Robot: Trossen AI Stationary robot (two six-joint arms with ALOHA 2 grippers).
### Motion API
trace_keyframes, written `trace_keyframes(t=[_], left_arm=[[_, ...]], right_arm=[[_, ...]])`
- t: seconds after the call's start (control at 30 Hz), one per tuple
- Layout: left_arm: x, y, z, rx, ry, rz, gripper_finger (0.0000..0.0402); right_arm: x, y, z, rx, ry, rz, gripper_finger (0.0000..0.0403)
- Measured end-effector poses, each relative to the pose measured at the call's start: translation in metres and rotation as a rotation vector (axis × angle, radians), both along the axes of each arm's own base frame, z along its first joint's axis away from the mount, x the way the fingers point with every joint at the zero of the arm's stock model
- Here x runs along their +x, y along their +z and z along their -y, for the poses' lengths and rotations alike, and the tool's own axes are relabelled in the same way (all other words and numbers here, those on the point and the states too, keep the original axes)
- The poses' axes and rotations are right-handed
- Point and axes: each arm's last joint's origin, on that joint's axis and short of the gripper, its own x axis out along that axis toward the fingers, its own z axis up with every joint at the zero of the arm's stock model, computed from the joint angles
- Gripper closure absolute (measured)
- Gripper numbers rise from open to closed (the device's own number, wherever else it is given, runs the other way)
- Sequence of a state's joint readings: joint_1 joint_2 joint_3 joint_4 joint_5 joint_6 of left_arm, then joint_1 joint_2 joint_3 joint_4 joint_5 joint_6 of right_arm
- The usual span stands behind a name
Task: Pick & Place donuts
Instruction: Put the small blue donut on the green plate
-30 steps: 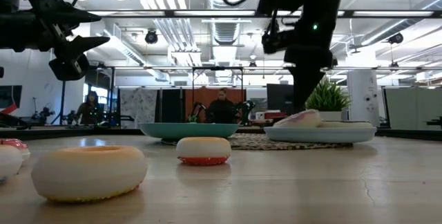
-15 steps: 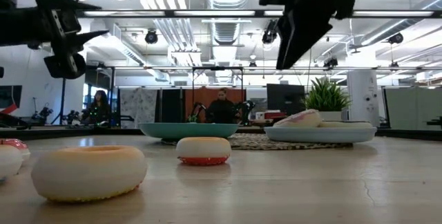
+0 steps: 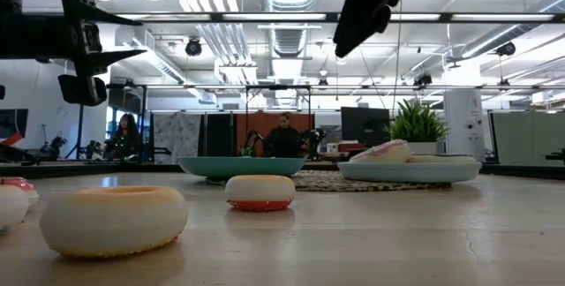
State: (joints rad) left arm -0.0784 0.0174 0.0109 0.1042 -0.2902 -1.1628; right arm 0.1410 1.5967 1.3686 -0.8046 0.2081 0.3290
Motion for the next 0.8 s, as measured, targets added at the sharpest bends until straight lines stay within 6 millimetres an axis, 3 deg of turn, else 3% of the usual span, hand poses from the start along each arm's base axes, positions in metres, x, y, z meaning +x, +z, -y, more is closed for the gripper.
trace_keyframes(t=[0.17, 0.47, 0.67, 0.8], left_arm=[[0.001, 0.003, 0.003, -0.001, -0.070, -0.041, 0.0264], [0.006, 0.035, 0.007, 0.071, -0.205, -0.186, 0.0287], [0.018, 0.036, 0.017, 0.285, -0.374, -0.517, 0.0287], [0.025, 0.027, 0.030, 0.307, -0.511, -0.759, 0.0287]], right_arm=[[0.001, 0.005, 0.001, 0.001, -0.031, 0.020, 0.0175], [0.001, 0.002, 0.001, 0.017, -0.081, 0.021, 0.0175], [0.001, 0.002, 0.002, 0.011, -0.087, 0.022, 0.0177], [0.000, 0.002, 0.002, 0.001, -0.098, 0.022, 0.0177]])
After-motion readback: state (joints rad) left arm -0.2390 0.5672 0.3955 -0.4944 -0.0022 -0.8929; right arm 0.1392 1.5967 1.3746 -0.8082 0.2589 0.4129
